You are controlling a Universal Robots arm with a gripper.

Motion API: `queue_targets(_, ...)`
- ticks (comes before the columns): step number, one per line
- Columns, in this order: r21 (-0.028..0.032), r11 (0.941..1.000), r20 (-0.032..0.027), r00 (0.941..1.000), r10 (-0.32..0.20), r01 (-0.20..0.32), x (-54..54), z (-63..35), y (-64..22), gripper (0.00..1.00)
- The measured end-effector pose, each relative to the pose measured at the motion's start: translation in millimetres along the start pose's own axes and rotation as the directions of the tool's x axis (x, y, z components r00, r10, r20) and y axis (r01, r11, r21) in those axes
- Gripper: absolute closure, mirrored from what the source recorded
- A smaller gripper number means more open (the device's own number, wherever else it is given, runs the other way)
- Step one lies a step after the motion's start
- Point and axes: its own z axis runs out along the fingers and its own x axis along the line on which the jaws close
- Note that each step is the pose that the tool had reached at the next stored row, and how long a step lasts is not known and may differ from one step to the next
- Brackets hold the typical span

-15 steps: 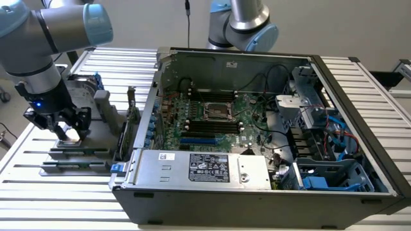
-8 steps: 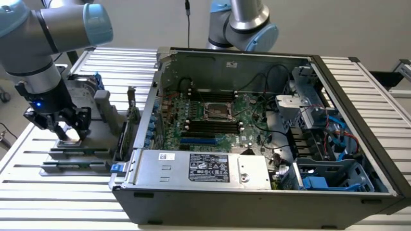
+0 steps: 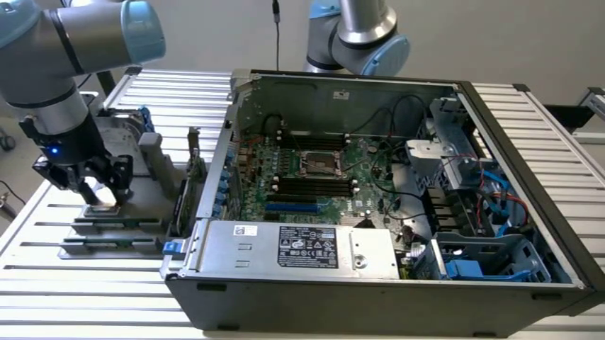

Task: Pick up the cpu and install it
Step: 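Pick up the cpu and move it towards the insertion slot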

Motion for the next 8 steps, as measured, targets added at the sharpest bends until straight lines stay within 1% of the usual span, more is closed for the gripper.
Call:
queue_targets(6, 0.0000, 1.0000, -0.0001, 1.0000, 0.000, 0.000, 0.4, -11.5, -0.2, 0.45)
queue_targets(8, 0.0000, 1.0000, -0.0002, 1.0000, 0.000, 0.000, 0.3, -17.5, -0.3, 0.45)
